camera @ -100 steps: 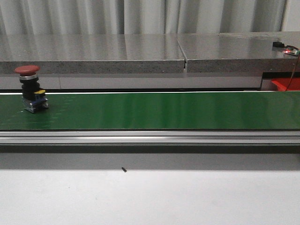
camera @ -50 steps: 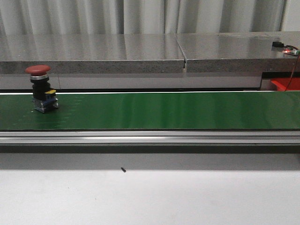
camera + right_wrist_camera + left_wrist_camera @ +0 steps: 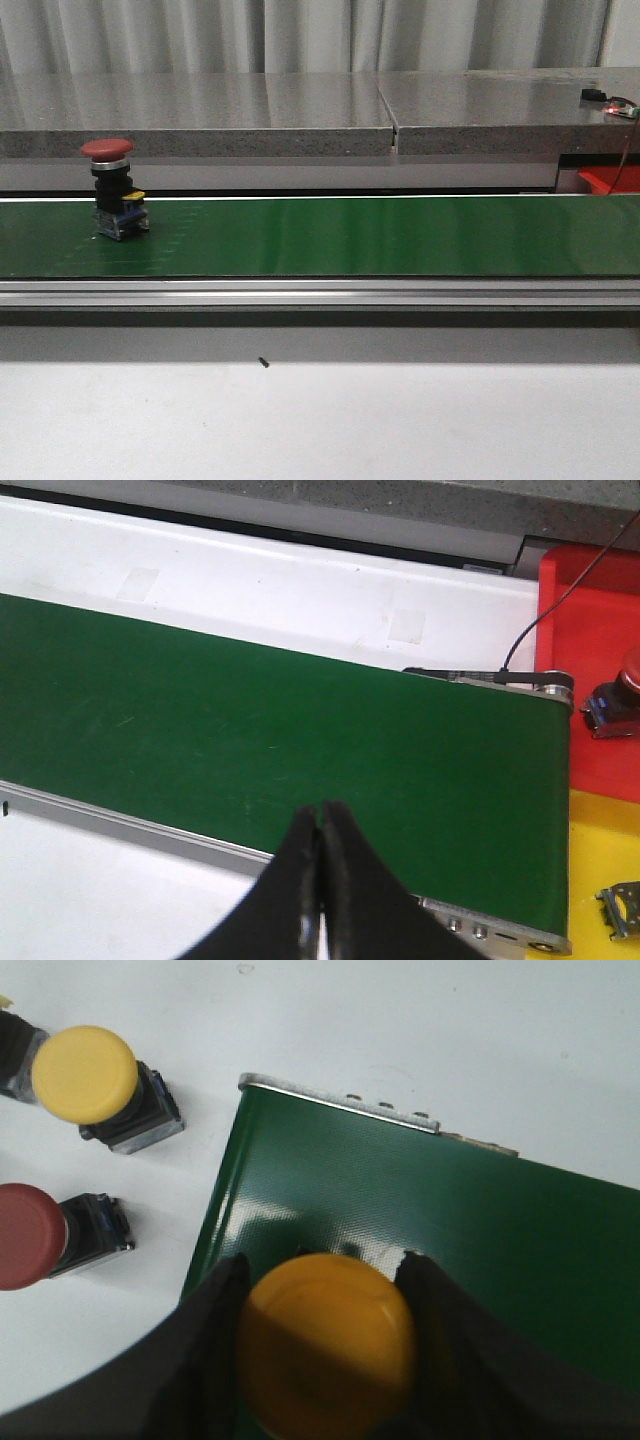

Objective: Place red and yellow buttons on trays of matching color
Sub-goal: 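Lower the yellow button onto the conveyor and open the left gripper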

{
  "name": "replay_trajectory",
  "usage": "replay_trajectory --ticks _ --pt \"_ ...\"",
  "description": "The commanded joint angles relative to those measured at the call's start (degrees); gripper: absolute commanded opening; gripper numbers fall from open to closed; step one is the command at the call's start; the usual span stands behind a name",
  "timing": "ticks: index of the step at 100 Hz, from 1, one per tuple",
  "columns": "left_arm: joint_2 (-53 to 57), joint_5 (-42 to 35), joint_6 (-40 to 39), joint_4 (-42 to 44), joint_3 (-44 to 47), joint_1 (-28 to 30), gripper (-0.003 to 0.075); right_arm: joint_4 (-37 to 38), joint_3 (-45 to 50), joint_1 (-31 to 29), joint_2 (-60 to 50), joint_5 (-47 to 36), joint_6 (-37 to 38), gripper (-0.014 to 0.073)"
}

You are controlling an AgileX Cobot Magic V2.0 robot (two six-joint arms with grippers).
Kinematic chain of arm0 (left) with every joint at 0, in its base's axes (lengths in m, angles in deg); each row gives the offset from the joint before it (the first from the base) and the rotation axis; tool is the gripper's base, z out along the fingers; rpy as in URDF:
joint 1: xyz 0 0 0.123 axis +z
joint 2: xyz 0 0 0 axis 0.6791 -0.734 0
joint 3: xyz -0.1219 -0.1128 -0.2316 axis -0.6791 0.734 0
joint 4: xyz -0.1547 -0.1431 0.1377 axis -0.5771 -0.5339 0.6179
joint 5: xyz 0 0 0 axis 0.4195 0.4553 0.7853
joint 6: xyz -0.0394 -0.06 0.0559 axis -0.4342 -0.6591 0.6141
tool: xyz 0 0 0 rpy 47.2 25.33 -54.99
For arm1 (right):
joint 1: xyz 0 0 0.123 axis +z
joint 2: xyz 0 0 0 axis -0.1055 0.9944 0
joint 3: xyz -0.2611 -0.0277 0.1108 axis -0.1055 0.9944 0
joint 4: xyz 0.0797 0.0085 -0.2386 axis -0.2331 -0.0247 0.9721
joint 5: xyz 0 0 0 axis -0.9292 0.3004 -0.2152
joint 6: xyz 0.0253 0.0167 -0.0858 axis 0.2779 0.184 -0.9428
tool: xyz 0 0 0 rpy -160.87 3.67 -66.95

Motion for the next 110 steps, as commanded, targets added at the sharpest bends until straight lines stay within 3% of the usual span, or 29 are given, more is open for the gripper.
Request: replay_trajectory --ticks 1,8,15,22,37,44,65,87,110 --pt "1.5 -1.9 0.0 -0.7 -1.5 -0.4 0.0012 -0.5 -1.4 0.1 -0.3 -3.3 -0.7 -0.0109" --pt "1.1 -1.5 0.0 -0.7 -1.5 -0.4 0.002 -0.5 -1.4 0.1 -0.3 -3.3 -0.7 -0.0109" --pt "1.1 -1.4 0.2 -0.7 -1.5 -0.4 0.0081 -0.5 -1.4 0.1 -0.3 -3.4 -0.7 -0.0109" --pt "1.2 -1.4 0.9 -0.9 -1.5 -0.5 0.0211 -0.5 -1.4 0.1 -0.3 -3.4 -0.7 -0.0109" --pt "1.7 -1.4 0.9 -2.4 -1.5 -0.5 0.0603 -0.5 -1.4 0.1 -0.3 -3.3 -0.7 -0.0109" --pt "2.1 -1.4 1.1 -2.7 -1.5 -0.9 0.0703 -0.5 -1.4 0.1 -0.3 -3.3 -0.7 -0.0109" --pt "5.7 -2.7 3.2 -2.7 -1.5 -3.7 0.0649 -0.5 -1.4 0.1 -0.3 -3.3 -0.7 -0.0109" --pt "14.0 -3.9 4.4 -2.6 -1.2 -8.0 0.0648 -0.5 -1.4 0.1 -0.3 -3.3 -0.7 -0.0109" --pt "28.3 -11.0 5.0 -2.6 7.9 -12.2 0.0648 -0.5 -1.4 0.1 -0.3 -3.3 -0.7 -0.0109"
